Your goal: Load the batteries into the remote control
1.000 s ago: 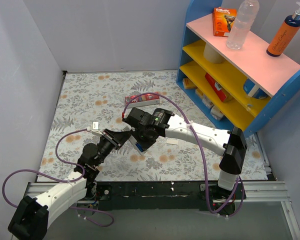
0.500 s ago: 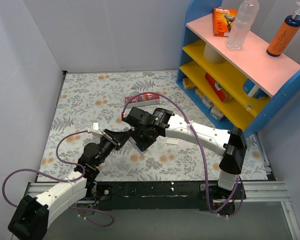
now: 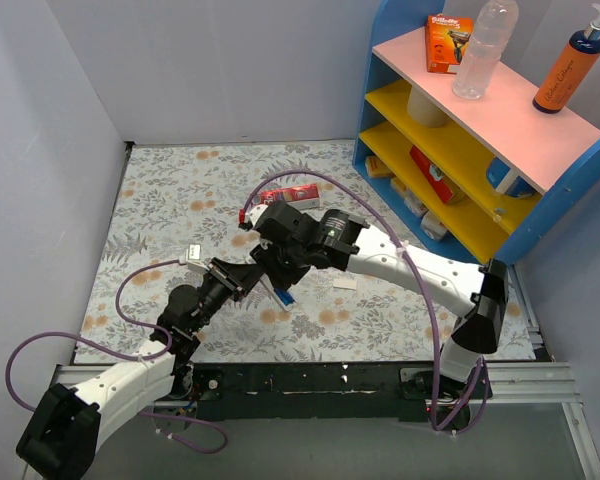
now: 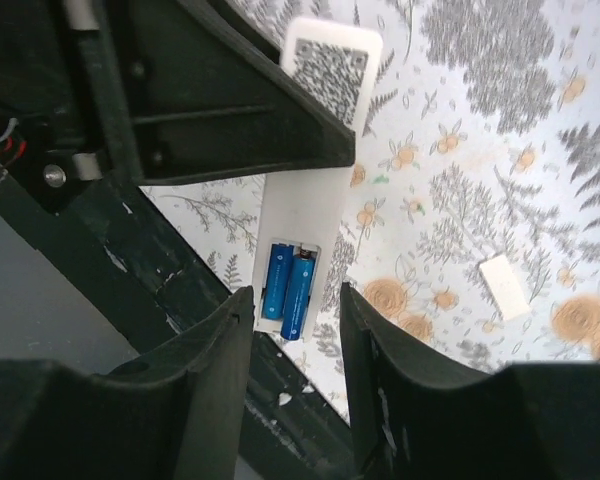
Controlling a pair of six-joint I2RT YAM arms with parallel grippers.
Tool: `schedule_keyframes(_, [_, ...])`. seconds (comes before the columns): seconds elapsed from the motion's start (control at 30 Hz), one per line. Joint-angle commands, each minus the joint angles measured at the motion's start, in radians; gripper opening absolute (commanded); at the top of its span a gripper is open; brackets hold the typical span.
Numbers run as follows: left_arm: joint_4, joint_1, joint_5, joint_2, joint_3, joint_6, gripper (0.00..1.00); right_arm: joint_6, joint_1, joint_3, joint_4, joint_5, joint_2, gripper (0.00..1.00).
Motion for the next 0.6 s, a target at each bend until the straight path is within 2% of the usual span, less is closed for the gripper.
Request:
schedule_keyframes(0.0, [0.063,-0.003,0.043,0.008,-0.036,-0.045,0.0,-0.216,0.006,-0.092,0.145,-0.043,-0.15,0.46])
schedule_keyframes(0.03, [0.068,-0.003,0.049,0.01,-0.036,-0.047,0.0,-0.323,0.002,-0.146,0.186,-0.049,-0.213,0.46])
schedule_keyframes(0.1, [0.078,-0.003,0.063,0.014,-0.036,-0.039,0.0,-0.422,-0.006,-0.239,0.286,-0.106,-0.278,0.44])
schedule_keyframes(0.13, [0.077,-0.002,0.077,0.013,-0.032,-0.035,0.0,-0.478,-0.013,-0.34,0.32,-0.156,-0.342,0.43])
schedule_keyframes(0.17, [0.078,-0.003,0.083,0.014,-0.024,-0.03,0.0,-0.561,-0.018,-0.384,0.354,-0.243,-0.374,0.41])
schedule_keyframes(0.23, [0.08,-0.002,0.097,0.014,-0.018,-0.025,0.0,-0.633,-0.024,-0.486,0.437,-0.322,-0.453,0.39])
schedule_keyframes(0.37, [0.06,-0.003,0.124,0.017,0.005,-0.021,0.0,-0.761,-0.026,-0.577,0.489,-0.42,-0.522,0.35])
schedule_keyframes(0.57, [0.045,-0.002,0.161,0.027,0.036,-0.022,0.0,-0.905,-0.027,-0.625,0.487,-0.473,-0.529,0.37])
